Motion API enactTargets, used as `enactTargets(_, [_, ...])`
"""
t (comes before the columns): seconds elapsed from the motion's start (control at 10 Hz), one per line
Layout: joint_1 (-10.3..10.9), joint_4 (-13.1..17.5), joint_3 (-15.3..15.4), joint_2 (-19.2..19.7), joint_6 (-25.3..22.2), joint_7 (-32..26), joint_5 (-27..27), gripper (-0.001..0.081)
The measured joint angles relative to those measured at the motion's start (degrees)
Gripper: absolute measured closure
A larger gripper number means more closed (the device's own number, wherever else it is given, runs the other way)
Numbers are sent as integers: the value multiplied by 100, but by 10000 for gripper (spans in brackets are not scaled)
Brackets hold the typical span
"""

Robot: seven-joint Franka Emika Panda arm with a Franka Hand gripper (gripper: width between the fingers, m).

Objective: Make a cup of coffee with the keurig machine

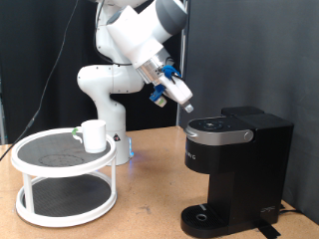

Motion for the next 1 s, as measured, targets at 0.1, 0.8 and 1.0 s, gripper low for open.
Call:
enactTargets(0.1, [-39,-75,-150,-135,-417,-126,-139,806])
enactTargets(0.8, [-429,-827,-513,-995,-326,-488,-572,806])
enactTargets(1.0, [-497,-763,-769,-1003,-1014,-504,-723,806])
